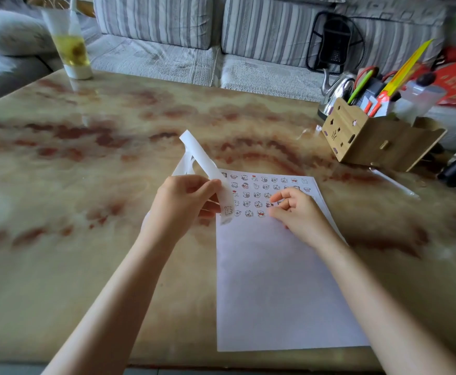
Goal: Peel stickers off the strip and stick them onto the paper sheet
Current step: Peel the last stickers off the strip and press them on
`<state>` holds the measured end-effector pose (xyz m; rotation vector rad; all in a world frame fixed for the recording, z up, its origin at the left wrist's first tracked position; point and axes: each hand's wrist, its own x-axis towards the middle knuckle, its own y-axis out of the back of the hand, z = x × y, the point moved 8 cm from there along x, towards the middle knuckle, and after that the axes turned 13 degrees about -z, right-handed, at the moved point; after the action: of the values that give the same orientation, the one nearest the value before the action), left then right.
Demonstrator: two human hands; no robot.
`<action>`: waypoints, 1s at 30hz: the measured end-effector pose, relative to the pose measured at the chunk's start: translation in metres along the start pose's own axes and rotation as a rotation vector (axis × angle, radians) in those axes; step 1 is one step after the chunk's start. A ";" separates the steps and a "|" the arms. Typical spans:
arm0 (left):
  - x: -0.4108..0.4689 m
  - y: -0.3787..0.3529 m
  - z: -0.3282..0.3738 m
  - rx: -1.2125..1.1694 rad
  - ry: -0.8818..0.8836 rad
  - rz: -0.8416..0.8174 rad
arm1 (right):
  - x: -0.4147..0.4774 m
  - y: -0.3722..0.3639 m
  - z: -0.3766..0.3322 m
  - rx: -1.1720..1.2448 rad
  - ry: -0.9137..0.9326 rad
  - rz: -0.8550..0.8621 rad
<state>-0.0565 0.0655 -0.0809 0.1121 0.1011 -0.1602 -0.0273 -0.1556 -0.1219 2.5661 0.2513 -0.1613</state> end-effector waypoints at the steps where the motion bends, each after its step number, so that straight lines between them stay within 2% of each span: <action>1: 0.000 -0.001 0.001 -0.001 -0.006 0.003 | -0.003 0.001 -0.003 0.024 0.014 0.009; 5: 0.001 -0.007 0.004 -0.021 -0.041 -0.001 | -0.025 0.008 -0.031 0.124 0.217 0.094; 10: 0.002 -0.022 0.007 -0.048 -0.071 -0.027 | -0.048 0.002 -0.053 0.287 0.382 0.041; 21: -0.006 -0.033 0.019 -0.048 -0.121 0.031 | -0.043 -0.007 -0.070 0.247 0.440 0.010; 25: -0.004 -0.040 0.014 -0.110 -0.089 -0.037 | -0.043 -0.004 -0.069 0.271 0.452 0.028; 30: -0.006 -0.046 0.010 -0.061 -0.088 -0.083 | -0.046 -0.003 -0.066 0.253 0.457 0.033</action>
<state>-0.0685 0.0205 -0.0750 0.0401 0.0226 -0.2447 -0.0684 -0.1246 -0.0604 2.8291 0.3767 0.4378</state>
